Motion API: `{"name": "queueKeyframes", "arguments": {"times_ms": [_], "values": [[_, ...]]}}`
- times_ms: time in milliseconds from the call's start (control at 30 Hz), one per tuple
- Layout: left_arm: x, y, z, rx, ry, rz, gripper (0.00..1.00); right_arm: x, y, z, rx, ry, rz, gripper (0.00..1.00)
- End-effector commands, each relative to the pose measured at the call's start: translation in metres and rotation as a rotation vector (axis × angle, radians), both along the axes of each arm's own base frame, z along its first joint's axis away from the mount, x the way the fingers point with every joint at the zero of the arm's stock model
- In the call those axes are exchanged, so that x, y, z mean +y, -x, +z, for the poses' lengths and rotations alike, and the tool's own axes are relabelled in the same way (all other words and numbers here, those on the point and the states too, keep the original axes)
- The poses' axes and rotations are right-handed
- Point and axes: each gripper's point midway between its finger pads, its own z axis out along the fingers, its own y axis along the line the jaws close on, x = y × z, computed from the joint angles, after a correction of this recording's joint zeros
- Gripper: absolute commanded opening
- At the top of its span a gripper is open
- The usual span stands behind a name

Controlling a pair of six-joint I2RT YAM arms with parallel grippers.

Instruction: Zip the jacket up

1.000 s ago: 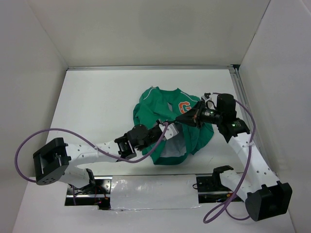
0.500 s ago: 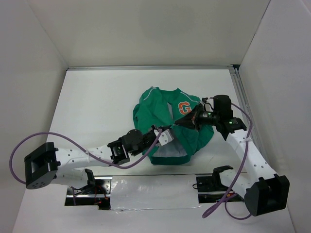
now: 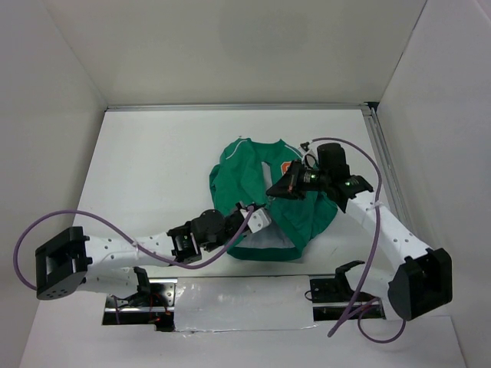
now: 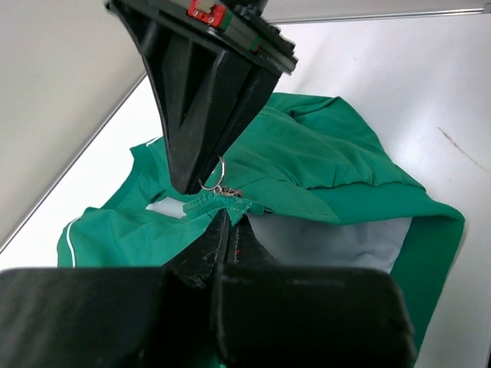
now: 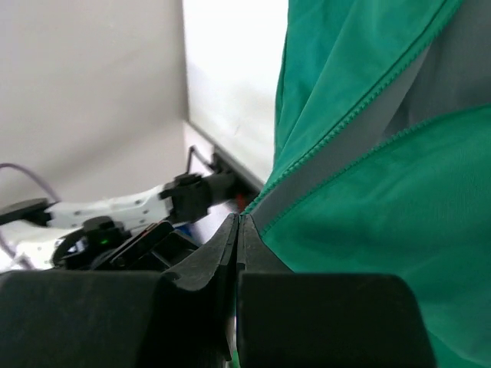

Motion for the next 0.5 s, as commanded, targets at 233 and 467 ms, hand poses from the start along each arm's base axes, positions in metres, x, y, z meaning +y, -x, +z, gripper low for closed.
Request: {"name": "queueKeyframes", "arguments": {"times_ms": [233, 467], "values": [[-0.029, 0.005, 0.04, 0.042, 0.18, -0.005, 0.0, -0.024, -0.017, 0.033, -0.346, 0.225, -0.223, 0.0], [-0.023, -0.008, 0.047, 0.033, 0.222, 0.077, 0.0, -0.019, 0.006, 0.005, -0.145, 0.19, -0.221, 0.0]]}}
